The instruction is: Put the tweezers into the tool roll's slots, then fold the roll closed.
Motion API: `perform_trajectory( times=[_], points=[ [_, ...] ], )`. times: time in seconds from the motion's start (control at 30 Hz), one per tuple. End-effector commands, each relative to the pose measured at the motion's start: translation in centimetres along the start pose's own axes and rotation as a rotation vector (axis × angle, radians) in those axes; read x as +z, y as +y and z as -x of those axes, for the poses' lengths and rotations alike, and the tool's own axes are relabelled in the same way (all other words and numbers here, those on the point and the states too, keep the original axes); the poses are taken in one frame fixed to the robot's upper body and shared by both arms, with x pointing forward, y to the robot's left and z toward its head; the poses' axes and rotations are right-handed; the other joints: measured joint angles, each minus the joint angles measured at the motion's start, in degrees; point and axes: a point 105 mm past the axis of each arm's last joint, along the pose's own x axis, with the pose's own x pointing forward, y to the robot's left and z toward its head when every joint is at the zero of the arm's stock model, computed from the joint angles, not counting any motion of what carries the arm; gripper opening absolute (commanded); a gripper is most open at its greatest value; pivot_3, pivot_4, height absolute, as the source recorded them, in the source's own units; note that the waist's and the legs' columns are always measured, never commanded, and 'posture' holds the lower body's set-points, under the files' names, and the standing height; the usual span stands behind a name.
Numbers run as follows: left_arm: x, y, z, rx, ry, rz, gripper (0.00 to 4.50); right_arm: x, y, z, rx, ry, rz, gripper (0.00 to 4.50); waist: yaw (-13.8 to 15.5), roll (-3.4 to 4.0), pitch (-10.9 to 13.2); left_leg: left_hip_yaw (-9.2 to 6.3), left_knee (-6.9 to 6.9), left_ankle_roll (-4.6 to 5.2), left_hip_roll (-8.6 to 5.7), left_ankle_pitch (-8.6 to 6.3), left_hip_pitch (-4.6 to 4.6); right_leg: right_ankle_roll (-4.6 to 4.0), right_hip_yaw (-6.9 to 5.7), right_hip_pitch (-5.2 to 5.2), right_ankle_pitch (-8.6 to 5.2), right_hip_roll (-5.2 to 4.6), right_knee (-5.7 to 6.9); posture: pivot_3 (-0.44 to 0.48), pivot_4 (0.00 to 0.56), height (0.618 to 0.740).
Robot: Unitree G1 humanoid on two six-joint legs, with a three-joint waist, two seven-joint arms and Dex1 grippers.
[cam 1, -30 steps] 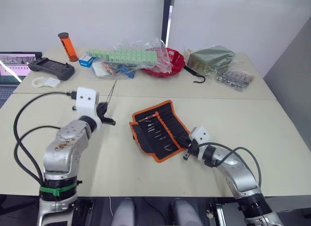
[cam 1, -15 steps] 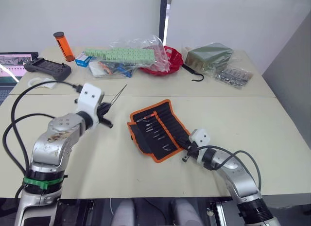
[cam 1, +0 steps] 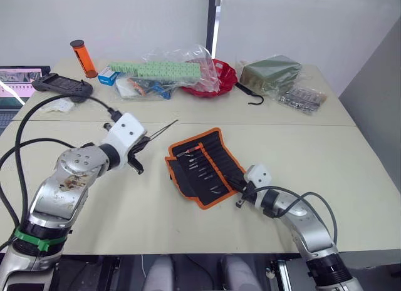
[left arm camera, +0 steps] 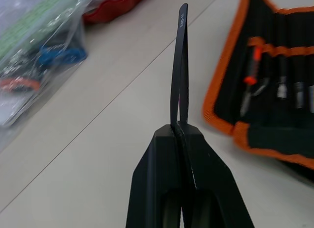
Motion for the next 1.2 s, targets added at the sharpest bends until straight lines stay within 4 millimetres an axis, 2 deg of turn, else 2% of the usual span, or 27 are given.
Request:
perform_trajectory(
  times=[0.03, 0.13, 0.2, 0.3, 0.37, 0.4, 0.53, 0.67, 0.73, 0.9, 1.1, 1.2],
  points=[
    [2.5, -1.1, 0.0, -0.109, -0.071, -0.067, 0.04, -2.1, 0.7, 0.5, -0.004, 0.078, -0.046, 0.00, 0.0, 0.00, 0.0, 0.00, 0.00, 0.00, 0.00, 0.00, -0.01, 0.01, 0.00, 0.00, 0.00, 0.00, 0.00, 0.000, 0.150, 0.740],
    [2.8, -1.0, -0.2, -0.127, -0.078, -0.036, 0.04, -2.1, 0.7, 0.7, -0.020, 0.078, -0.050, 0.00, -0.1, 0.01, 0.0, 0.00, 0.00, 0.00, 0.01, 0.00, -0.02, 0.01, 0.00, -0.01, -0.01, 0.01, 0.00, 0.000, 0.150, 0.740],
    [1.8, -0.1, -0.2, -0.087, -0.048, 0.039, 0.04, -2.1, 0.8, 0.7, -0.024, 0.078, -0.053, 0.00, -0.1, 0.01, 0.0, 0.00, 0.01, 0.00, 0.00, 0.00, -0.02, 0.02, 0.00, -0.02, -0.01, 0.01, 0.01, 0.000, 0.150, 0.740],
    [-1.1, 2.2, 0.4, 0.054, 0.031, 0.193, 0.04, -2.1, 0.8, 0.7, -0.025, 0.078, -0.056, 0.00, -0.3, 0.03, 0.0, 0.00, 0.01, 0.01, 0.01, 0.00, 0.00, 0.13, 0.00, -0.02, -0.07, 0.02, 0.03, 0.000, 0.150, 0.740],
    [-2.5, 2.9, 1.0, 0.106, 0.077, 0.214, 0.04, -2.1, 0.9, 0.7, -0.025, 0.078, -0.057, 0.00, -0.3, 0.02, 0.0, -0.02, 0.00, 0.02, 0.03, 0.00, 0.01, 0.14, 0.00, -0.04, -0.08, 0.04, 0.06, 0.000, 0.150, 0.740],
    [-3.1, 2.9, 1.4, 0.120, 0.096, 0.219, 0.04, -2.1, 0.9, 0.7, -0.024, 0.078, -0.057, 0.00, -0.3, 0.03, 0.0, -0.03, 0.00, 0.02, 0.05, 0.00, 0.00, 0.13, 0.00, -0.04, -0.08, 0.06, 0.06, 0.000, 0.150, 0.740],
    [-8.7, 2.6, 4.4, 0.218, 0.251, 0.225, 0.04, -2.1, 0.9, 0.4, -0.005, 0.078, -0.055, 0.00, -0.5, 0.05, 0.0, 0.04, -0.04, 0.02, 0.03, -0.01, 0.05, 0.01, 0.07, -0.04, -0.01, -0.01, 0.05, 0.000, 0.150, 0.740],
    [-11.8, 2.2, 5.7, 0.291, 0.330, 0.260, 0.04, -2.0, 0.9, -0.2, 0.019, 0.075, -0.049, 0.00, 0.2, 0.00, 0.0, 0.03, 0.01, 0.02, 0.07, -0.01, 0.07, -0.02, 0.03, -0.04, 0.01, -0.01, 0.06, 0.000, 0.150, 0.740],
    [-12.4, 2.0, 5.8, 0.308, 0.344, 0.270, 0.04, -1.9, 0.9, -0.3, 0.026, 0.074, -0.046, 0.00, 0.2, 0.00, 0.0, 0.03, 0.06, 0.02, 0.07, 0.00, 0.10, -0.02, 0.00, 0.01, 0.00, -0.02, 0.04, 0.000, 0.150, 0.740],
    [-12.1, 0.9, 5.7, 0.286, 0.316, 0.293, 0.04, -1.9, 0.8, -0.3, 0.035, 0.075, -0.040, 0.00, 0.0, 0.06, 0.0, 0.07, 0.02, 0.04, 0.09, 0.01, 0.14, -0.07, 0.00, 0.00, 0.01, -0.02, 0.07, 0.000, 0.150, 0.740],
    [-11.1, 0.7, 5.7, 0.269, 0.266, 0.317, 1.88, -1.9, 0.8, -0.4, 0.050, 0.079, -0.035, 0.00, -0.1, 0.06, 0.0, 0.07, 0.01, 0.04, 0.07, 0.01, 0.13, -0.08, 0.01, 0.00, 0.02, -0.03, 0.06, 0.000, 0.150, 0.740],
    [-10.0, 1.1, 5.9, 0.269, 0.216, 0.331, 2.92, -2.0, 1.0, -0.6, 0.059, 0.083, -0.033, 0.00, -0.2, 0.05, 0.0, 0.07, 0.01, 0.04, 0.08, 0.01, 0.12, -0.08, 0.01, -0.01, 0.02, -0.02, 0.06, 0.000, 0.150, 0.740]
  ],
)
